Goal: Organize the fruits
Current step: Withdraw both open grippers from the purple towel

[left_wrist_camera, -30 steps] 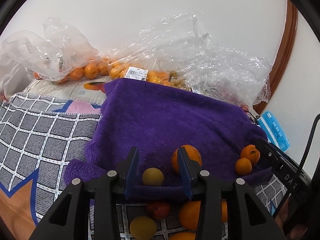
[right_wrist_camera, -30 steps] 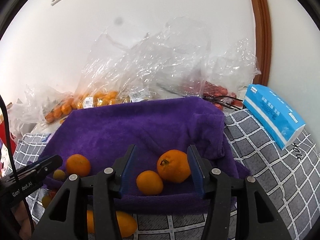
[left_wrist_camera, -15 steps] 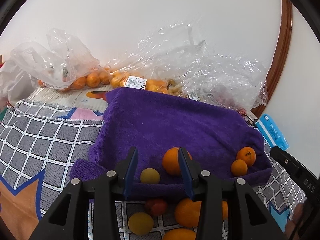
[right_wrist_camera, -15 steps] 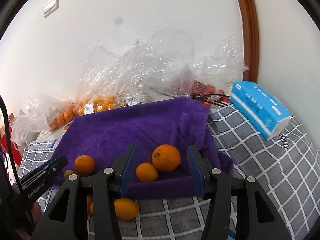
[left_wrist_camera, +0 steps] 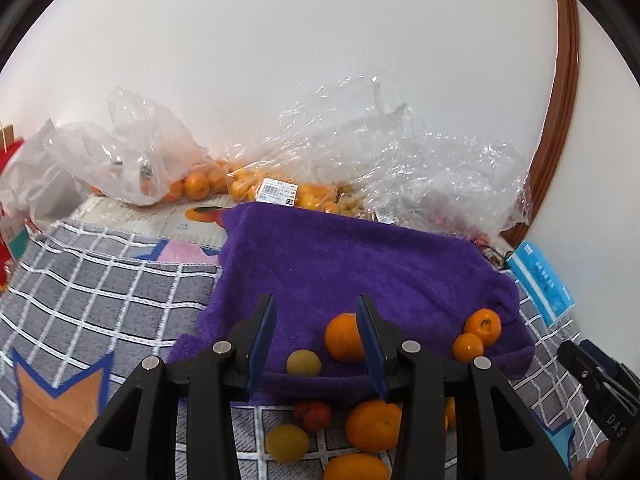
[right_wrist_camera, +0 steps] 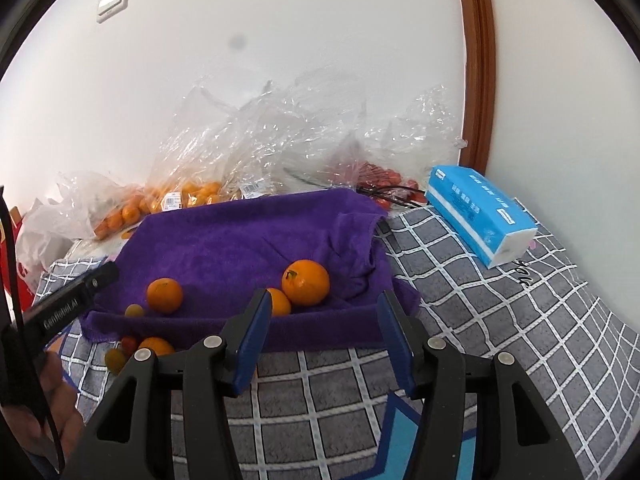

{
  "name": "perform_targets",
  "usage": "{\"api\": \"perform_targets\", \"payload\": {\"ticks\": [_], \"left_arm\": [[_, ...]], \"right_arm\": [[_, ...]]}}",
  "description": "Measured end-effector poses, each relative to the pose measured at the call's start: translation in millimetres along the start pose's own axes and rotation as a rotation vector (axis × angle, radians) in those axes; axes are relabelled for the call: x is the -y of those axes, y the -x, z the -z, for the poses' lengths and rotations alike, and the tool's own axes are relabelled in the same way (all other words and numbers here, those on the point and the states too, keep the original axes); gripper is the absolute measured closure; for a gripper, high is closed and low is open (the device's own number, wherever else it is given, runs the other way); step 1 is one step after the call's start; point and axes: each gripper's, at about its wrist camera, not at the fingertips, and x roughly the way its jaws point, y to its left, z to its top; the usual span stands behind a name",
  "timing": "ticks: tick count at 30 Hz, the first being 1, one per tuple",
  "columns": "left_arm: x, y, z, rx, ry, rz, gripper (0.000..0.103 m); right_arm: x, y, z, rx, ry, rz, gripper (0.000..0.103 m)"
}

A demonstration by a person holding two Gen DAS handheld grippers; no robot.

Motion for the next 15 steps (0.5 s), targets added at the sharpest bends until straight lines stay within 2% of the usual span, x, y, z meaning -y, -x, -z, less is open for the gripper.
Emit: {"api": "perform_targets", "payload": {"ticks": [6,9,15], "left_arm": [[8,22,2,-0.001,-0.045,-0.002,0.063],[10,31,6,-0.001,-0.072,-0.019,0.061],[3,47,13,-0.021,-0.06,-0.031,0.061]], "right_arm": [[5,11,3,0.015,-0.024,0.004,0.048],[7,11,5,-0.009,-0.043,0.0,0.048],[6,24,5,-0.014,-0.053,-0.022,0.048]]}}
